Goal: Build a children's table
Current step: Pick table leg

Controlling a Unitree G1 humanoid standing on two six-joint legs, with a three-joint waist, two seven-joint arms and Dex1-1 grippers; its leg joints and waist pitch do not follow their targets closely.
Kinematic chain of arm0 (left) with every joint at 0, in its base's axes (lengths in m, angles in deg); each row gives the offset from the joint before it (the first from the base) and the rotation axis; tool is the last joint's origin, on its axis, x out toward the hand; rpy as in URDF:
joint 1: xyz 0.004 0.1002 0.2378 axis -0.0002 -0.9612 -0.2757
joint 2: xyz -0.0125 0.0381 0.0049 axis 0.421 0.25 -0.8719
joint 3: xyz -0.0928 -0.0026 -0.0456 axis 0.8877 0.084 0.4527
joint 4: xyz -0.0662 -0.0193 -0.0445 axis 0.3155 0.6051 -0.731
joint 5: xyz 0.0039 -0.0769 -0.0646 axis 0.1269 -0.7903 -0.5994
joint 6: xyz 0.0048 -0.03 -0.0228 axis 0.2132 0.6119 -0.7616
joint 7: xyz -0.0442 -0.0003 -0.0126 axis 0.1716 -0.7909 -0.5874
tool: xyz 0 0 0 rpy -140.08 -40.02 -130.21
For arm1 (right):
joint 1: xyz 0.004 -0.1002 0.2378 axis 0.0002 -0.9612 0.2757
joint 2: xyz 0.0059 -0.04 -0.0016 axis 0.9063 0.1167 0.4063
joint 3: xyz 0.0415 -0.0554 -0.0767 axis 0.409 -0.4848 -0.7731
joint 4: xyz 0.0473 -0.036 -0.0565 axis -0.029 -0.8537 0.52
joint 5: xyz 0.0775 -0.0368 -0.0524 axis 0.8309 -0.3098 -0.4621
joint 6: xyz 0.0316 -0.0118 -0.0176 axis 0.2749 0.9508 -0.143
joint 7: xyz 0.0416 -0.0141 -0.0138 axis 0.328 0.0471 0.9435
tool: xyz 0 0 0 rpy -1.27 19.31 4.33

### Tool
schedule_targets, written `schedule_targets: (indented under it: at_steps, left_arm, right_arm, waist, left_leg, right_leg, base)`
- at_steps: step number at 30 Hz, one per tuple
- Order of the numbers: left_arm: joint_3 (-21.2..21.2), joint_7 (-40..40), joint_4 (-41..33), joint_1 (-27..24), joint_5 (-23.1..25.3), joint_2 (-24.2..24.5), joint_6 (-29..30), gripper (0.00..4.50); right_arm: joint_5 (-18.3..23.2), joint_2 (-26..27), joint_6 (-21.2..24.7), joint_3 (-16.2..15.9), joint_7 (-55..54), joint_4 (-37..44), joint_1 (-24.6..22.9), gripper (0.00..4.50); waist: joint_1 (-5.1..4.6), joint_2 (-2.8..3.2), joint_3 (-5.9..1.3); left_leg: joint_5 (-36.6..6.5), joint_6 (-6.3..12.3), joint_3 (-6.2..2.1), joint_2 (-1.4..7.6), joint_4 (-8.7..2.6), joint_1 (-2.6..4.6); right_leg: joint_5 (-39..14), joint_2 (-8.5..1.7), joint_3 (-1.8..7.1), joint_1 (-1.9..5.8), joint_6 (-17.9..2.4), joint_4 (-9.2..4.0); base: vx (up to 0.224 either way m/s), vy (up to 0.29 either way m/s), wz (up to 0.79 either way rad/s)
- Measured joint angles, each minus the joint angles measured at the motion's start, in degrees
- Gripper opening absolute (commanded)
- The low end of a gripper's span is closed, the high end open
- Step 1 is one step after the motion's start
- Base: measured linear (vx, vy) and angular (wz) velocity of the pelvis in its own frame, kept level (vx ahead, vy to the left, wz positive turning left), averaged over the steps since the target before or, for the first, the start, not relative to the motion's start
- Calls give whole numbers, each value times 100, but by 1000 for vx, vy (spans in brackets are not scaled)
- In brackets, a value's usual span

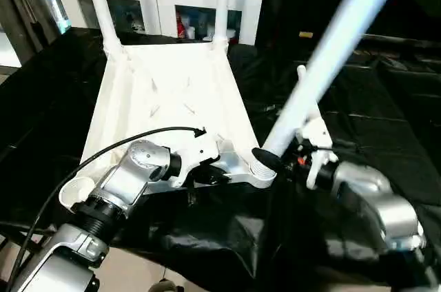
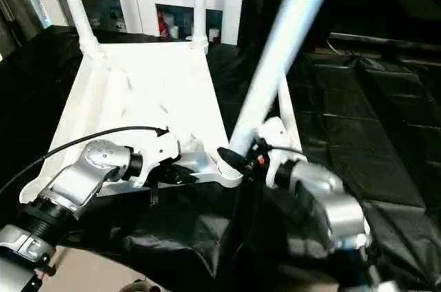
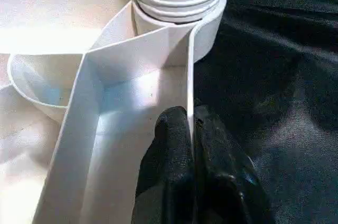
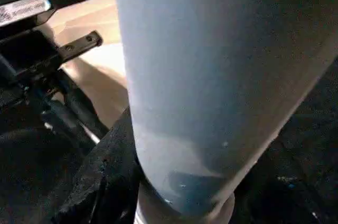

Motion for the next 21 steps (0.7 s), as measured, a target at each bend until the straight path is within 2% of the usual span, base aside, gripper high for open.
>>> schedule_targets:
  at_steps: [7,12,21]
  left_arm:
    - [0,-75,-3,-2,-3,51,-18,0]
    - [1,-185,-19,-2,-13,137,-30,0]
    - [4,-532,-122,-2,-21,349,-51,0]
  right_arm:
    - [-115,-113,-130,-190,661,-567,464,189]
    - [-107,-113,-213,-290,1086,-1086,835,189]
    - [-201,-135,-584,-508,1810,-1562,1139,189]
  waist:
    - [-4,-5,-1]
    - [-53,-27,-4]
    - [-80,-60,5]
  left_leg:
    - [0,0,0,1,-4,0]
    - [0,0,0,2,-4,1]
    - [-1,0,0,3,-8,-1]
  right_leg:
    - [-1,0,-2,-1,2,0]
    - [-1,1,-2,0,2,0]
    - [-1,1,-6,-1,0,0]
  base:
    - [0,0,0]
    - [0,0,0]
    - [0,0,0]
